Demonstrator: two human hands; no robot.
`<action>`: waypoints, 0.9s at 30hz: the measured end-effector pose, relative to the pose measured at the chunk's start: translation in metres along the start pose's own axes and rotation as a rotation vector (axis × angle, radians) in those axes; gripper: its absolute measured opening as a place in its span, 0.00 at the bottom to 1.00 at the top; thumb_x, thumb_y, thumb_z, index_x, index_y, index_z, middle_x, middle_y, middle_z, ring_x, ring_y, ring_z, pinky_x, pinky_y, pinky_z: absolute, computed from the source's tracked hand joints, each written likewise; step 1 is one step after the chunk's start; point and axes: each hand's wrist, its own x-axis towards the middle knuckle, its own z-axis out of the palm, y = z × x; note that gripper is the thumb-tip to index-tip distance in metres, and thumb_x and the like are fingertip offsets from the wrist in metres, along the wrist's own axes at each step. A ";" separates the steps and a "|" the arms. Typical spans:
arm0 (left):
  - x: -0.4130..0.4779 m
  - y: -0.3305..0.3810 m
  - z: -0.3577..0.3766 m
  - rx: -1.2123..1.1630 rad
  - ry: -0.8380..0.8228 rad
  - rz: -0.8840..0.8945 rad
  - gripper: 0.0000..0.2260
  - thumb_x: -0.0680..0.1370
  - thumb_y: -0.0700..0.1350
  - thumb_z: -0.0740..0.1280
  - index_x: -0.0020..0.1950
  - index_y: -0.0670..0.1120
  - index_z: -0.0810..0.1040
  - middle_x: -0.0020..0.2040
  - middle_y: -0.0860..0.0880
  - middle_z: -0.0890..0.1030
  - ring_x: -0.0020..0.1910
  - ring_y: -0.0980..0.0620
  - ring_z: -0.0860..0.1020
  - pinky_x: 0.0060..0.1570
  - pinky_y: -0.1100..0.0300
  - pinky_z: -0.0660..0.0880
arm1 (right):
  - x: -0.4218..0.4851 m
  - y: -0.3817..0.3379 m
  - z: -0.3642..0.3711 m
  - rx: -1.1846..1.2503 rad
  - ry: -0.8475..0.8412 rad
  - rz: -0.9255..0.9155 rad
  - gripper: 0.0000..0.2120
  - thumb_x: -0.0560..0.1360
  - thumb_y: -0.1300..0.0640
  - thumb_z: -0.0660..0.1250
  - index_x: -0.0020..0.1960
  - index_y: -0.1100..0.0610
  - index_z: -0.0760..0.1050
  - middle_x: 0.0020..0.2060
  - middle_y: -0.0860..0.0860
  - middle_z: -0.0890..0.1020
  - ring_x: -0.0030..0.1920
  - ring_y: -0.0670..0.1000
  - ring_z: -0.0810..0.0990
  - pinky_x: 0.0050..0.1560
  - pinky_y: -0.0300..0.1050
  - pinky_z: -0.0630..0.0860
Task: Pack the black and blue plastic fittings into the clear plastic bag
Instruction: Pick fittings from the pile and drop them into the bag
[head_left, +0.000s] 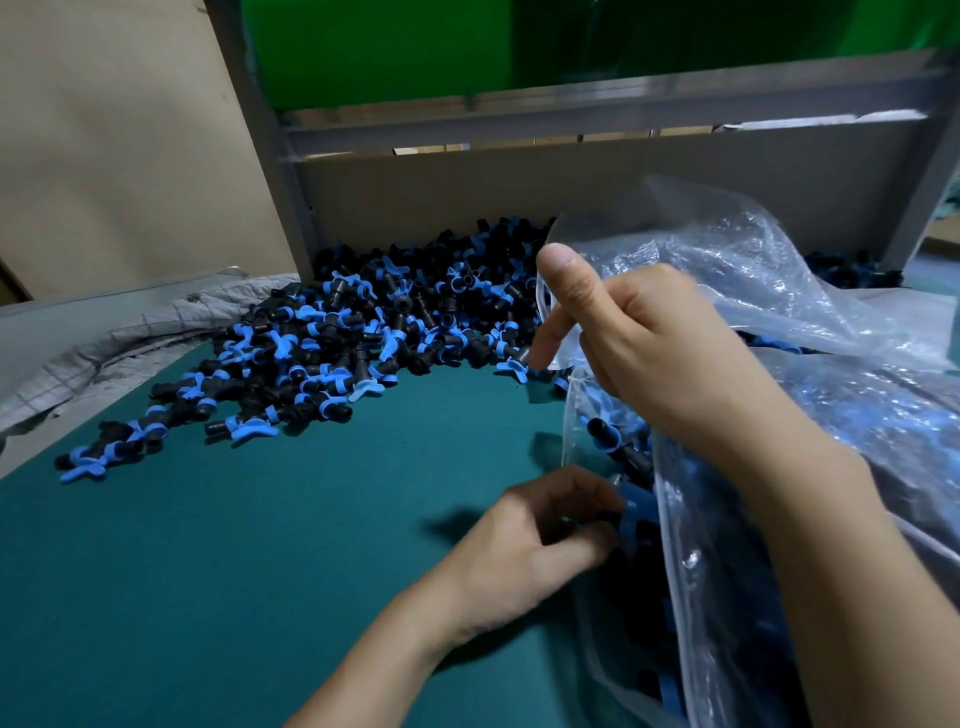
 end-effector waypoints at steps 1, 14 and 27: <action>-0.001 0.002 -0.003 -0.019 -0.043 -0.019 0.07 0.77 0.36 0.66 0.52 0.45 0.79 0.46 0.50 0.83 0.45 0.58 0.78 0.49 0.63 0.74 | 0.000 0.000 0.000 -0.003 0.000 0.000 0.33 0.80 0.33 0.50 0.33 0.50 0.83 0.18 0.54 0.67 0.20 0.48 0.67 0.29 0.39 0.62; -0.003 -0.007 0.023 0.494 -0.087 0.315 0.09 0.80 0.46 0.68 0.59 0.50 0.80 0.54 0.46 0.80 0.55 0.49 0.79 0.55 0.50 0.75 | 0.002 0.005 0.004 -0.076 -0.023 -0.007 0.33 0.80 0.33 0.49 0.33 0.49 0.83 0.17 0.49 0.68 0.22 0.47 0.71 0.33 0.44 0.65; 0.010 -0.028 -0.045 1.031 0.562 0.166 0.12 0.79 0.44 0.62 0.61 0.50 0.78 0.52 0.52 0.80 0.53 0.48 0.76 0.56 0.51 0.71 | 0.007 0.051 0.020 -0.412 -0.321 0.173 0.22 0.80 0.36 0.55 0.44 0.49 0.80 0.27 0.48 0.82 0.26 0.41 0.76 0.37 0.41 0.72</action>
